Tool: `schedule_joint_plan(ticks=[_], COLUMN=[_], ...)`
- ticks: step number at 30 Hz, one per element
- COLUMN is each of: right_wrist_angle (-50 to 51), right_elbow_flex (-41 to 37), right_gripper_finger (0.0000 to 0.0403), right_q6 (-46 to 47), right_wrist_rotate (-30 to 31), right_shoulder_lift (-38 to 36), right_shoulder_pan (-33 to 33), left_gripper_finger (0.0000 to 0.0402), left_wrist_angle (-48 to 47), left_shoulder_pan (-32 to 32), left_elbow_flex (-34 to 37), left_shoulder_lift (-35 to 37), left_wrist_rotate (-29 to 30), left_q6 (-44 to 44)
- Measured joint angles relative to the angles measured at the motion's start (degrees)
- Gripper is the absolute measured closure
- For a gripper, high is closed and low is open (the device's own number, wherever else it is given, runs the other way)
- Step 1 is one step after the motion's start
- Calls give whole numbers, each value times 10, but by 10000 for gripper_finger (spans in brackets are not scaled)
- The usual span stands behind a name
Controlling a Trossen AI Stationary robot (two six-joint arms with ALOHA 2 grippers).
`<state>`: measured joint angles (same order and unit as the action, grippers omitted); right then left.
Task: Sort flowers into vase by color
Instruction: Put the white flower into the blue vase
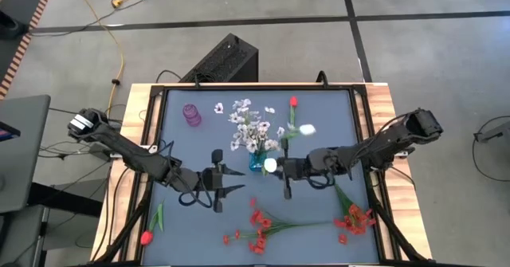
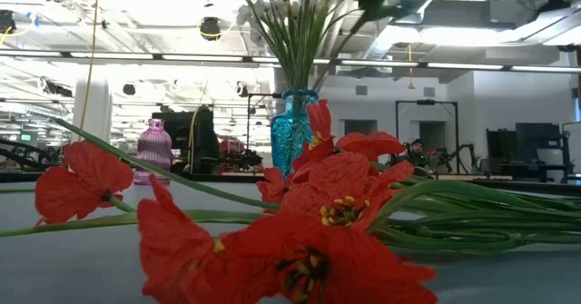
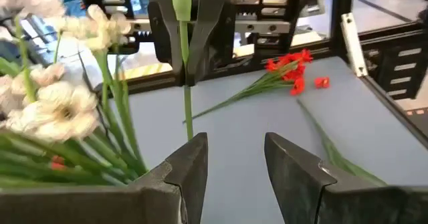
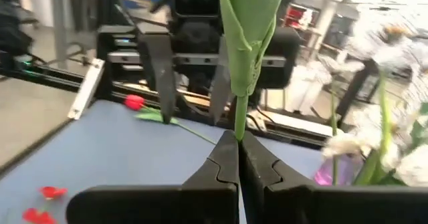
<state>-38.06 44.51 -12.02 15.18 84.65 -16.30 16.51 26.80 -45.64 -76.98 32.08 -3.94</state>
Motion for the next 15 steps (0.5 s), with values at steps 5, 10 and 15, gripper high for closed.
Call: schedule_joint_plan(ticks=[5,10,15], right_wrist_angle=[-8,-13,-11], right_elbow_flex=[0,0,15], right_gripper_finger=[382,382,382], right_q6=[-5,-5,-20], right_wrist_rotate=[17,17,21], right_shoulder_lift=[7,8,8], right_shoulder_pan=[15,18,18], left_gripper_finger=[263,263,263], left_wrist_angle=[24,35,41], left_shoulder_pan=[-5,-9,-11], left_elbow_flex=[17,29,29], left_shoulder_lift=[0,0,0], left_wrist_rotate=[3,1,1], left_q6=[9,15,14])
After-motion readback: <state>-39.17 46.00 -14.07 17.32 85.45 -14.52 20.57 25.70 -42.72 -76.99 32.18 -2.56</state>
